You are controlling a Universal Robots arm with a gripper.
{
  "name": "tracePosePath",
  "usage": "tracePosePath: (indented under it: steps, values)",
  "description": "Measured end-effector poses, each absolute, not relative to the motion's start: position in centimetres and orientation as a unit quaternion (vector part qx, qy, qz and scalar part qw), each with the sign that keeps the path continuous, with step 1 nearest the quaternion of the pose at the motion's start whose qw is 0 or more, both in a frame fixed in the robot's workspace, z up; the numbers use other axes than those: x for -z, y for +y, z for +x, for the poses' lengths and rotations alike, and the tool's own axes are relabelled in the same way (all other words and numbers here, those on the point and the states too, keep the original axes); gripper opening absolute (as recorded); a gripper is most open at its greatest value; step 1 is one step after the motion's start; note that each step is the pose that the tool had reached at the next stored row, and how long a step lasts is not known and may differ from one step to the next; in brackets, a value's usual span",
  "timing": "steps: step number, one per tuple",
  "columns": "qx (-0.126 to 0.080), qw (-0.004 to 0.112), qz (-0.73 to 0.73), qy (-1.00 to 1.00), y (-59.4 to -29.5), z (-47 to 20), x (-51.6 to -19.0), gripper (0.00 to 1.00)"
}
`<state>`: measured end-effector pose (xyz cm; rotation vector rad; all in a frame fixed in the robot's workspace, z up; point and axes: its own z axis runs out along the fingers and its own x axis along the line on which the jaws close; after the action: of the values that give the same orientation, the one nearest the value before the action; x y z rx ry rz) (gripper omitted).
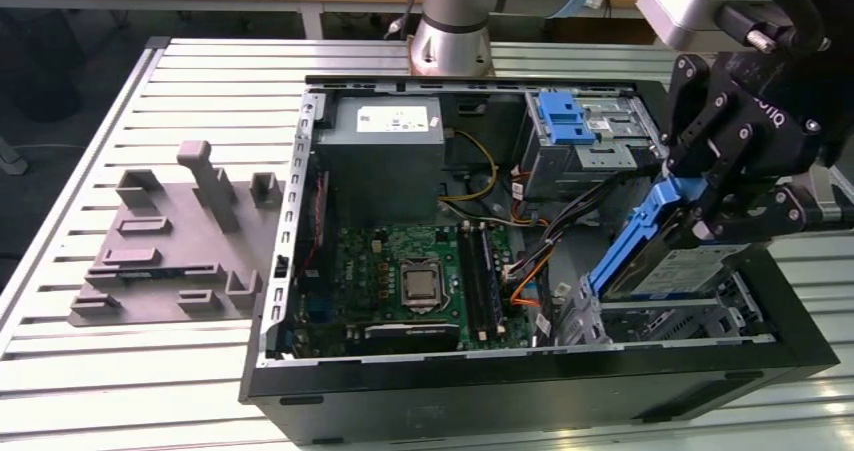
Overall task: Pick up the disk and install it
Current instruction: 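Insert the disk into the insertion slot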
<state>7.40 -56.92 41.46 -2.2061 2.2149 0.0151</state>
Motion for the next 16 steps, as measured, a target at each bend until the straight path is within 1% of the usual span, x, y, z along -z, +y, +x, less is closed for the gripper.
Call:
tracePosePath:
  steps: [4,5,10,12,15,16]
  values:
    - [-0.005,0.008,-0.706,0.709,-56.9,7.4,-41.0,0.38]
    - [-0.005,0.008,-0.706,0.708,-56.9,7.4,-40.9,0.44]
    - [-0.004,0.008,-0.706,0.708,-56.9,7.4,-40.0,0.44]
    - [-0.004,0.009,-0.706,0.709,-56.9,7.4,-39.6,0.42]
    - [-0.004,0.009,-0.706,0.708,-56.9,7.4,-39.2,0.24]
    - [-0.004,0.009,-0.706,0.708,-56.9,7.4,-39.1,0.24]
